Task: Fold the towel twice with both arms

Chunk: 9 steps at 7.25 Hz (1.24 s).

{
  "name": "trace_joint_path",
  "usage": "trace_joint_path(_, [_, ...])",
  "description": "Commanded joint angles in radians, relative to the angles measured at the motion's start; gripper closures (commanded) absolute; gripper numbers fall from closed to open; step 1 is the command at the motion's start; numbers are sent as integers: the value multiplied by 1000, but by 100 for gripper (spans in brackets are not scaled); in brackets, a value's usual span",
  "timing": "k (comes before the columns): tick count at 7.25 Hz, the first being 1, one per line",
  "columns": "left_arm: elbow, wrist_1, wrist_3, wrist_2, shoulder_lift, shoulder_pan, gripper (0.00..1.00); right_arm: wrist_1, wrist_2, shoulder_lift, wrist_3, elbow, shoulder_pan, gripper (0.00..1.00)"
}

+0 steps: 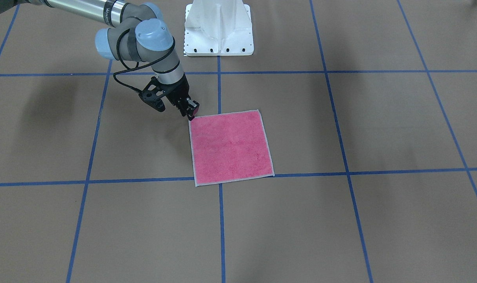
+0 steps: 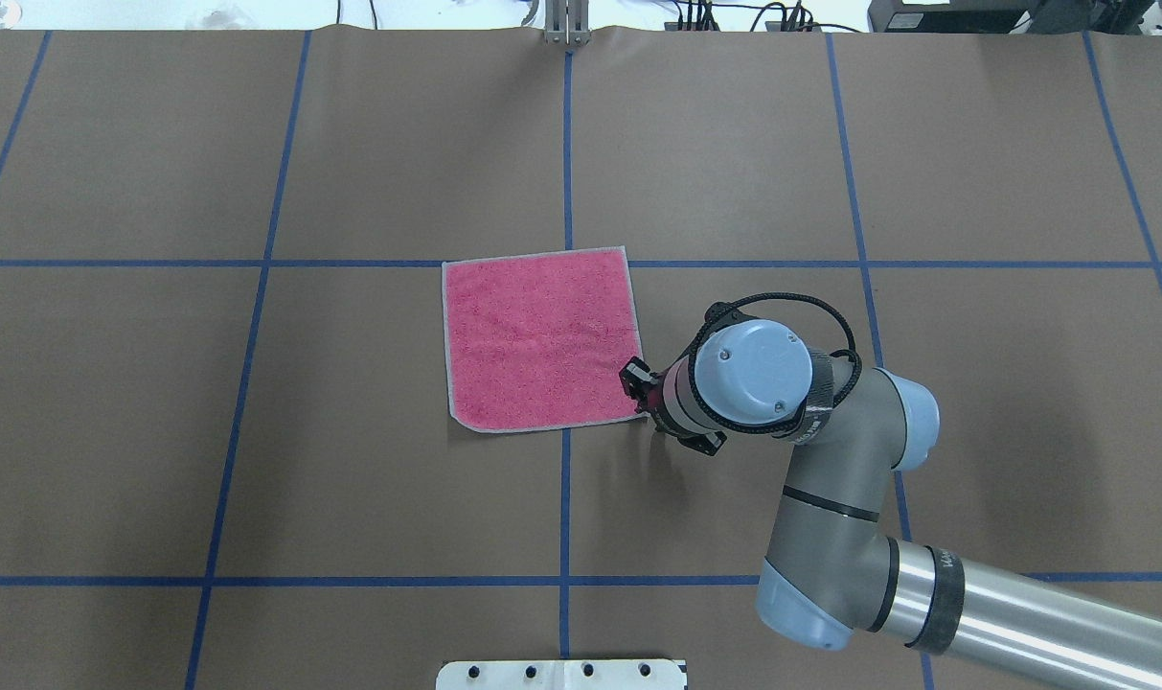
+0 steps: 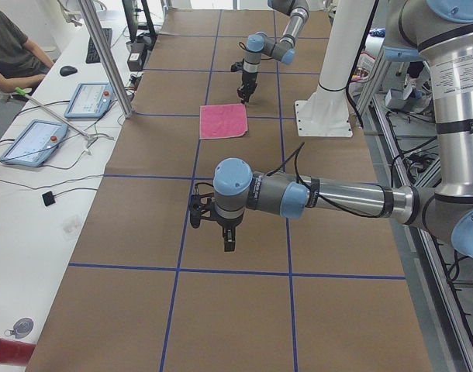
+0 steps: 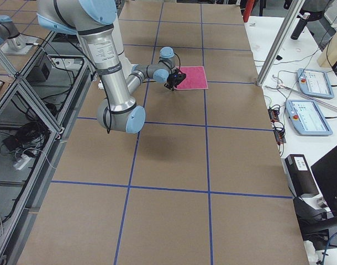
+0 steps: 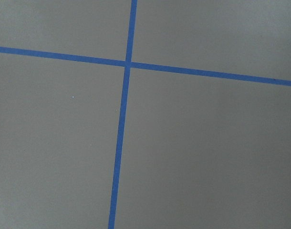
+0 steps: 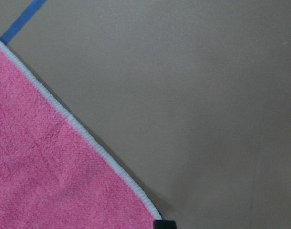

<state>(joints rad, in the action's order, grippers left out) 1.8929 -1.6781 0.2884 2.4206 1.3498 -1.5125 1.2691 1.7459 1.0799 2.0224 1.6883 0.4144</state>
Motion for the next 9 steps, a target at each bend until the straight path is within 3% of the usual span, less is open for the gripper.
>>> trace_joint_path(1, [0,0,0,0,-1,0,0,1,0,0,-1,-4,0,60])
trace_joint_path(2, [0,0,0,0,-1,0,0,1,0,-2,1,-4,0,67])
trace_joint_path(4, [0,0,0,0,-3,0,0,0,-2,-6,16,-4,0,100])
trace_joint_path(9, [2,-2,47,0,8,21,0,1,1,-9,25,13,1,100])
